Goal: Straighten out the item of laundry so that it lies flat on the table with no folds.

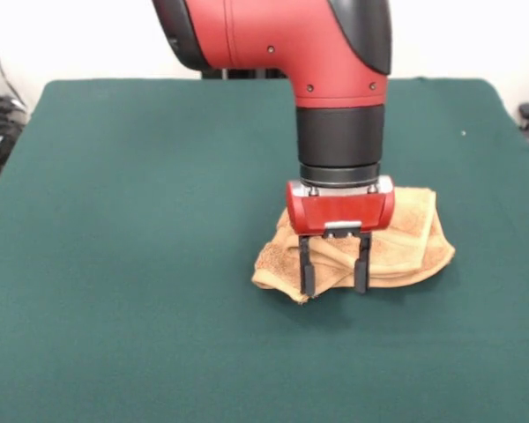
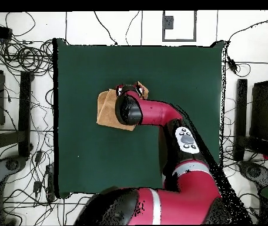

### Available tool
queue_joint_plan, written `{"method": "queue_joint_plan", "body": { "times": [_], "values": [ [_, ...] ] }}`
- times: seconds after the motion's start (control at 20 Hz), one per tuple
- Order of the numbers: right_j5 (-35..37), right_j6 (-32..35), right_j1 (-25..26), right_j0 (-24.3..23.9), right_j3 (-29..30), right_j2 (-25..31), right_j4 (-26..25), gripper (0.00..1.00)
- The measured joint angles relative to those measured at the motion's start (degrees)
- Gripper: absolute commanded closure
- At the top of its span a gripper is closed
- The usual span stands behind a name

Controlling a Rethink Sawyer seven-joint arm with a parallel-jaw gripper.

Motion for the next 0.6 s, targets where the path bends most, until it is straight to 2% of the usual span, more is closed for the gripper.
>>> {"method": "queue_joint_plan", "body": {
  "times": [0.15,0.6],
  "values": [
    [0.0,0.0,0.0,3.5,-0.9,-4.1,1.1,0.0],
    [0.0,0.0,0.1,7.3,-2.6,-8.6,3.8,0.0]
  ]
}}
